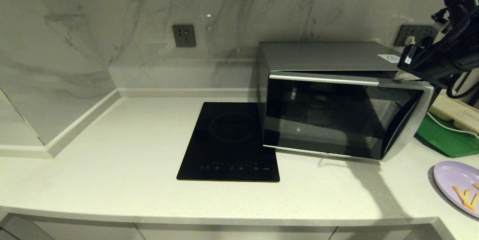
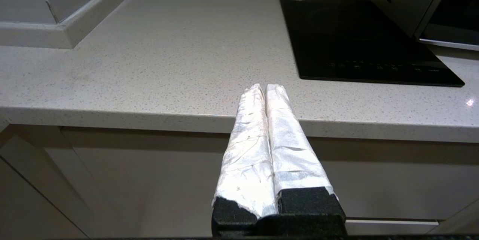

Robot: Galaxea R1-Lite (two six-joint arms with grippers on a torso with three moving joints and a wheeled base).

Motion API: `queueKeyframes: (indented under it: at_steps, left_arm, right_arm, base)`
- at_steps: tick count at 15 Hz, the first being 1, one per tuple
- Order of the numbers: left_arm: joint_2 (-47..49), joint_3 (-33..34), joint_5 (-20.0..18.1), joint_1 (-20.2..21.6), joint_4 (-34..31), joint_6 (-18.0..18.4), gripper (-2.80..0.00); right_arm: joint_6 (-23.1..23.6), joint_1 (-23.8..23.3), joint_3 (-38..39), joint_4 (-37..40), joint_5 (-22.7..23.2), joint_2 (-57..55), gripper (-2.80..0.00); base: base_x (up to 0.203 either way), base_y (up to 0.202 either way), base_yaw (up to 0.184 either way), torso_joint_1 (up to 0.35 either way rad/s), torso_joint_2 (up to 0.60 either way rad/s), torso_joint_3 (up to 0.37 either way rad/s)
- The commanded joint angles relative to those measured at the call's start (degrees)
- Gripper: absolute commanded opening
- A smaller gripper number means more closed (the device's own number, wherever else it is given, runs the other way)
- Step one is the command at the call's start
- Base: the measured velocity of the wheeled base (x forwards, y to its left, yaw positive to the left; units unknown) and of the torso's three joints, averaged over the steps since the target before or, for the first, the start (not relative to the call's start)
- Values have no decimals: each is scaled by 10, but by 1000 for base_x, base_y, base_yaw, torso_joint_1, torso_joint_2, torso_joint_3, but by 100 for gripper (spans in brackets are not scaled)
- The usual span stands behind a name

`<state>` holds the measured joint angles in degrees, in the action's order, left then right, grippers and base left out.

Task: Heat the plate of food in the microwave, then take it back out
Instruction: Open the microwave oven

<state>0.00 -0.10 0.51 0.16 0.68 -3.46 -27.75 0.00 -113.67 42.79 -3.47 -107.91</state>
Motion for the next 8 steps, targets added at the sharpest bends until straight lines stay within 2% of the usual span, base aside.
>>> queueKeyframes:
  at_steps: [1, 6, 8]
  left_arm:
    - [0, 0, 0, 0, 0, -1, -280]
    - [0, 0, 0, 0, 0, -1, -280]
    - [0, 0, 0, 0, 0, -1, -280]
  right_arm:
    - [-3, 0, 0, 29, 11, 29, -280]
    - [15, -12, 0, 101, 121, 121, -280]
    - [18, -25, 0, 92, 102, 94, -280]
  base:
    - [0, 0, 0, 0, 0, 0]
    - [0, 0, 0, 0, 0, 0]
    - [0, 0, 0, 0, 0, 0]
